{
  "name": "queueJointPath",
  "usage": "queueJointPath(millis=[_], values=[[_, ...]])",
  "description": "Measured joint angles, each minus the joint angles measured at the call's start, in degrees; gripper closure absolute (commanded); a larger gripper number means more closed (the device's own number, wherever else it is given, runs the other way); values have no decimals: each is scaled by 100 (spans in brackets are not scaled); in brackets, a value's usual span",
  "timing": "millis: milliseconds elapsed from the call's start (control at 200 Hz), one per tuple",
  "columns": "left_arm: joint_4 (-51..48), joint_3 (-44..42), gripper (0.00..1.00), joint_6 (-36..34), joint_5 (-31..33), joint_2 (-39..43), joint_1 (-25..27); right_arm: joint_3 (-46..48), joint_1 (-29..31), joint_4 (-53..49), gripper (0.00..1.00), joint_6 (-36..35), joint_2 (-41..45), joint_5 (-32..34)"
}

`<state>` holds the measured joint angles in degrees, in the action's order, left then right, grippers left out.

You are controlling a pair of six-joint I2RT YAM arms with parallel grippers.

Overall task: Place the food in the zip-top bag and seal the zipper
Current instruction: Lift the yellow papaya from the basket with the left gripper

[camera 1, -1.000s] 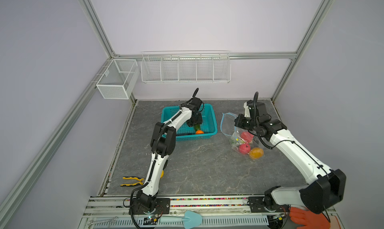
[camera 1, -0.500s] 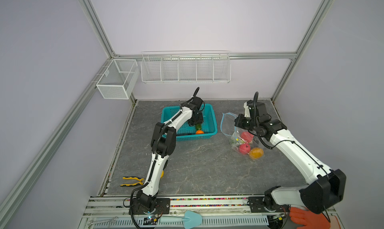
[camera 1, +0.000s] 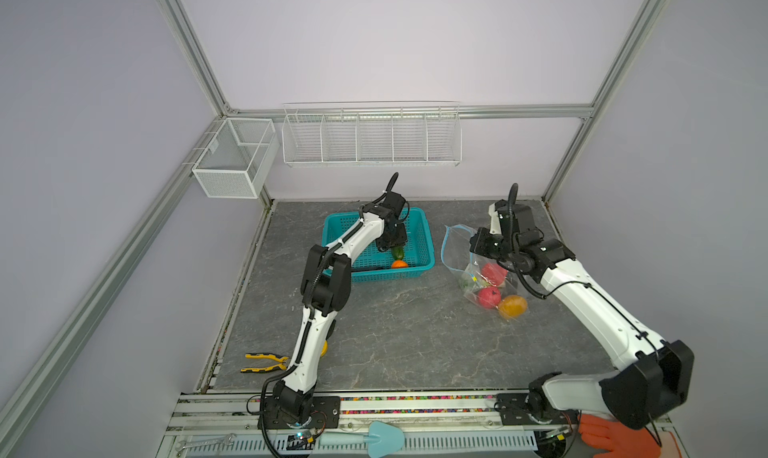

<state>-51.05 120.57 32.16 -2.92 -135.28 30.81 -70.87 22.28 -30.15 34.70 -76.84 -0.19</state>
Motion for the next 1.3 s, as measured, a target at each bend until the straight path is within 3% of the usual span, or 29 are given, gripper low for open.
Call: queueJointPath(millis=[495,875,1299], values=[[28,-9,64,101,-63,304,0,0,0,0,93,0,13,17],[149,-422,65,210,-208,1075,28,0,0,-2,93,0,24,17],[472,-1217,65,402,-614,2293,643,0,0,0,93,0,33,15]])
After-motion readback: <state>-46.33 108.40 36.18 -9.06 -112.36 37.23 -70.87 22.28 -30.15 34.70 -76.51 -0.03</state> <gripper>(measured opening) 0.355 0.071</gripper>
